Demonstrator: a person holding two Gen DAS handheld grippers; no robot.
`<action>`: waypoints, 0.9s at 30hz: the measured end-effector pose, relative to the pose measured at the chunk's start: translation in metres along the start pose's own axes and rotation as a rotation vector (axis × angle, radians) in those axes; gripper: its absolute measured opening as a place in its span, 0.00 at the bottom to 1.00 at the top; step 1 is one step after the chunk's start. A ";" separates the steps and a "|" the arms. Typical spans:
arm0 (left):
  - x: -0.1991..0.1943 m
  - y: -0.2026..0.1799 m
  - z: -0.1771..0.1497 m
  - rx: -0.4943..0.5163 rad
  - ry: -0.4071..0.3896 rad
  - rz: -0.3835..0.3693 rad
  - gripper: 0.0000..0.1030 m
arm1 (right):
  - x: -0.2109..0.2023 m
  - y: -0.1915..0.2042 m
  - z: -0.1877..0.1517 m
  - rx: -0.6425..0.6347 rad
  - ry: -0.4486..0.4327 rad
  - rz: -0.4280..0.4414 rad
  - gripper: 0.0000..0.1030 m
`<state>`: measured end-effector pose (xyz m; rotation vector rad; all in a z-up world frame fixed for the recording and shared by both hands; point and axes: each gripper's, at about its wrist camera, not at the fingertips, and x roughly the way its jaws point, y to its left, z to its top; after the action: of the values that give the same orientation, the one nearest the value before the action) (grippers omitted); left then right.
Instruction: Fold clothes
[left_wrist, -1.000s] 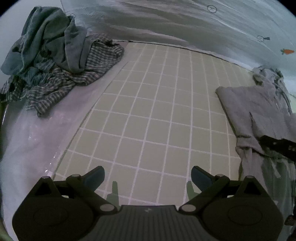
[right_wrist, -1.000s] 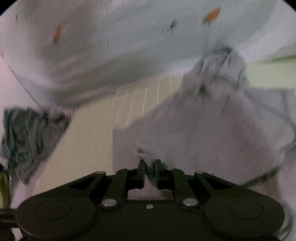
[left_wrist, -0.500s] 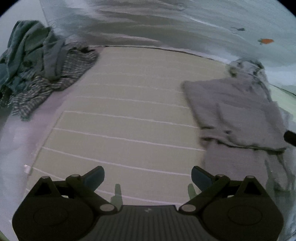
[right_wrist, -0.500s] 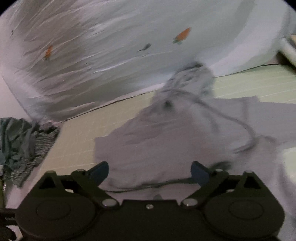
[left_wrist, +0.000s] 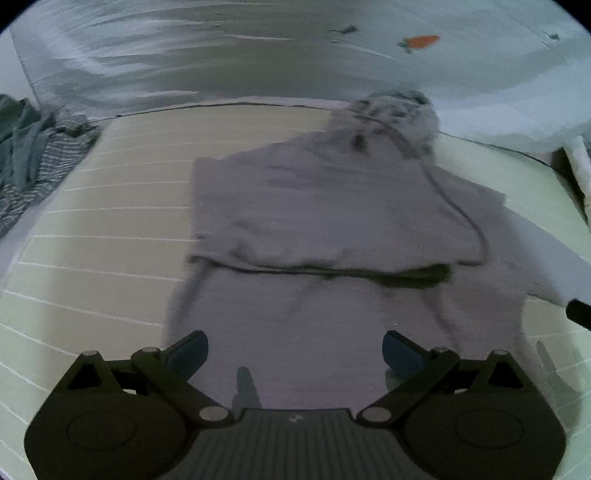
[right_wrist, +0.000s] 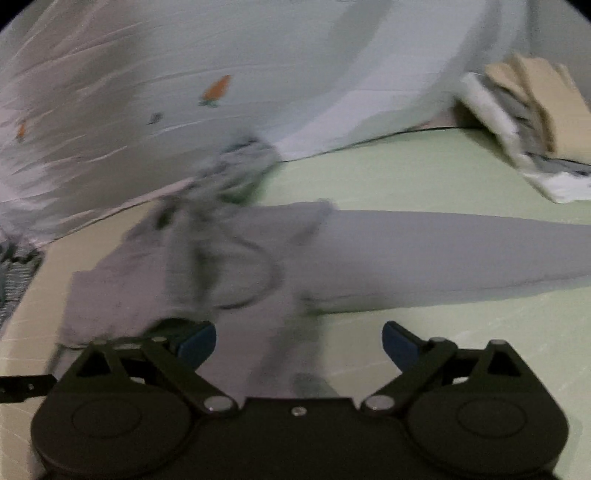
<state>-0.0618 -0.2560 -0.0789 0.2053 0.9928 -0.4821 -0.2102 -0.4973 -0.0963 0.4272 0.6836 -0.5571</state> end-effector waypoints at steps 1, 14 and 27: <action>0.001 -0.011 -0.001 0.001 -0.001 -0.001 0.97 | 0.000 -0.015 0.001 0.006 0.001 -0.012 0.96; 0.026 -0.113 -0.002 -0.024 0.044 0.037 0.97 | 0.014 -0.182 0.030 0.110 0.051 -0.159 0.97; 0.063 -0.123 -0.003 -0.123 0.168 0.130 0.97 | 0.035 -0.297 0.048 0.278 0.019 -0.313 0.97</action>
<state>-0.0949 -0.3814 -0.1274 0.2005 1.1622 -0.2868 -0.3455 -0.7639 -0.1418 0.5898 0.6986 -0.9513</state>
